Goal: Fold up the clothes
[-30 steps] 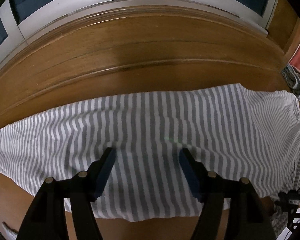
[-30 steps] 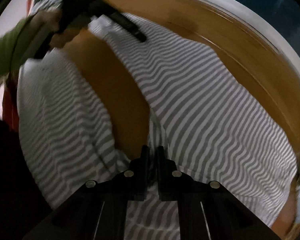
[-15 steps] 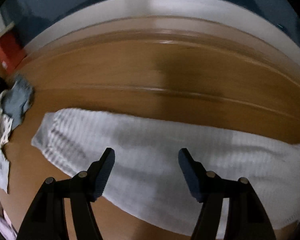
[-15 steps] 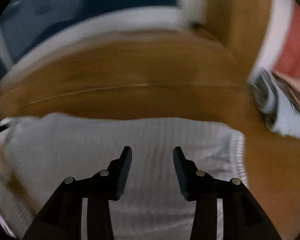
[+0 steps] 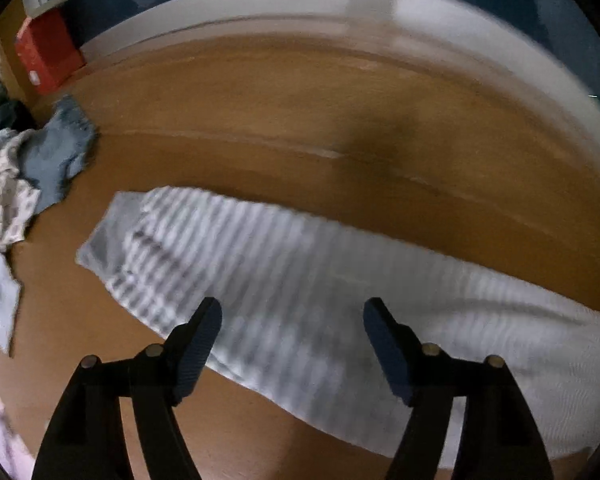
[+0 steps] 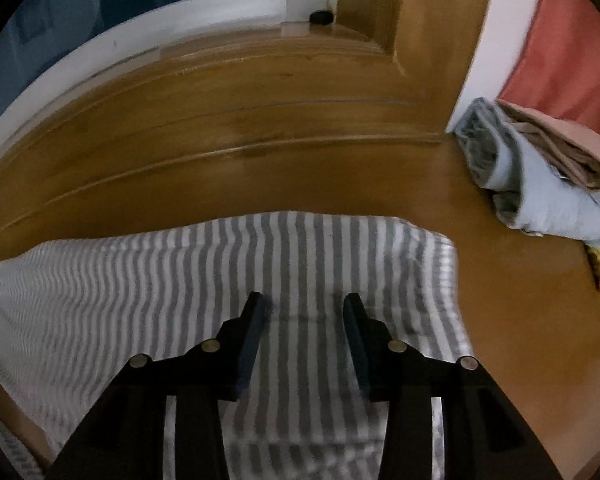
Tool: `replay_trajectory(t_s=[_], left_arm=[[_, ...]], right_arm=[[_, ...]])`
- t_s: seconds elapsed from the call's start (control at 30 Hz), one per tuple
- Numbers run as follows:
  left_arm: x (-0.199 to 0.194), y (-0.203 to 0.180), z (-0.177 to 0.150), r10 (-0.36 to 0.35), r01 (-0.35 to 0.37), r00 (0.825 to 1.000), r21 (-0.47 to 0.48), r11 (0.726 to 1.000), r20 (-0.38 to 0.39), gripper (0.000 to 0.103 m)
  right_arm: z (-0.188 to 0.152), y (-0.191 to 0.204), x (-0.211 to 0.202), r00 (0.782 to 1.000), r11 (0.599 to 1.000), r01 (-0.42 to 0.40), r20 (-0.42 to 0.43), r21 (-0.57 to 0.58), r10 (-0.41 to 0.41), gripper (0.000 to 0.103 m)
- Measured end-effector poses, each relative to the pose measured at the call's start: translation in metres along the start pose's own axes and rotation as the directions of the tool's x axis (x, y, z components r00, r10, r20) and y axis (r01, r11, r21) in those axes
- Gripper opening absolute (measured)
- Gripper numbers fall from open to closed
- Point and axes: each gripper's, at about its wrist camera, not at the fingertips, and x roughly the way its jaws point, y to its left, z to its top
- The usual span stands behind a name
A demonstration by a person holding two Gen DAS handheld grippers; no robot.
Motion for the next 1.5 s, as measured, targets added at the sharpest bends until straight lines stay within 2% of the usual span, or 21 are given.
replay_trajectory(t_s=[0.07,0.13,0.3,0.4,0.57,0.6,0.7,0.87,0.93,1.0,1.17,1.2,1.23,1.27,1.37,1.5], left_arm=[[-0.007,-0.003,-0.011,-0.075,0.074,0.997,0.023,0.997,0.016,0.071],[-0.02,-0.016,-0.035,-0.117,0.113,0.992,0.084,0.99,0.039,0.073],[-0.038,-0.057,-0.092,-0.149,0.127,0.986,0.26,0.957,0.068,0.073],[-0.051,-0.082,-0.145,-0.19,0.161,0.98,0.326,0.932,0.059,0.073],[-0.062,-0.135,-0.241,-0.253,0.236,0.968,0.374,0.897,-0.004,0.073],[-0.057,-0.146,-0.234,-0.25,0.233,0.968,0.386,0.893,-0.006,0.073],[-0.05,-0.189,-0.264,-0.258,0.247,0.965,0.432,0.867,-0.034,0.073],[-0.062,-0.265,-0.301,-0.317,0.286,0.948,0.546,0.787,-0.038,0.073],[-0.063,-0.291,-0.317,-0.345,0.306,0.938,0.577,0.757,-0.045,0.073],[-0.081,-0.317,-0.331,-0.359,0.32,0.932,0.596,0.736,-0.057,0.073],[-0.091,-0.379,-0.34,-0.384,0.353,0.918,0.639,0.683,-0.097,0.073],[-0.094,-0.388,-0.342,-0.388,0.358,0.916,0.647,0.673,-0.103,0.073],[-0.093,-0.398,-0.344,-0.393,0.362,0.913,0.656,0.662,-0.108,0.073],[-0.092,-0.408,-0.346,-0.398,0.367,0.91,0.665,0.65,-0.113,0.073],[-0.107,-0.429,-0.342,-0.414,0.38,0.902,0.679,0.628,-0.121,0.073],[-0.109,-0.452,-0.346,-0.43,0.384,0.895,0.694,0.609,-0.117,0.073]], right_arm=[[-0.004,-0.002,-0.018,1.0,1.0,-0.021,0.02,-0.003,0.021,0.04],[-0.012,-0.005,-0.035,0.999,1.0,-0.014,0.034,-0.022,0.015,0.04],[-0.046,-0.016,-0.073,1.0,0.999,-0.007,0.026,-0.04,0.008,0.04],[-0.07,-0.038,-0.085,1.0,0.999,-0.017,0.016,-0.033,0.018,0.04],[-0.098,-0.079,-0.096,1.0,1.0,-0.016,0.016,-0.017,0.016,0.041],[-0.103,-0.09,-0.098,1.0,1.0,-0.021,0.01,-0.008,0.021,0.041],[-0.117,-0.122,-0.099,0.997,0.998,-0.066,-0.028,0.023,0.066,0.041],[-0.128,-0.151,-0.083,0.97,0.976,-0.215,-0.107,0.043,0.218,0.041],[-0.132,-0.15,-0.084,0.959,0.968,-0.251,-0.125,0.028,0.253,0.042],[-0.131,-0.147,-0.084,0.957,0.965,-0.262,-0.128,-0.007,0.259,0.041],[-0.13,-0.142,-0.083,0.94,0.947,-0.319,-0.136,-0.022,0.314,0.041],[-0.13,-0.141,-0.083,0.938,0.945,-0.326,-0.136,-0.023,0.32,0.039],[-0.13,-0.141,-0.083,0.938,0.945,-0.326,-0.137,-0.023,0.32,0.023],[-0.129,-0.141,-0.082,0.935,0.943,-0.331,-0.14,-0.022,0.325,0.012],[-0.127,-0.146,-0.085,0.919,0.928,-0.372,-0.134,0.005,0.369,0.007],[-0.121,-0.151,-0.097,0.904,0.911,-0.413,-0.109,0.024,0.413,0.006]])
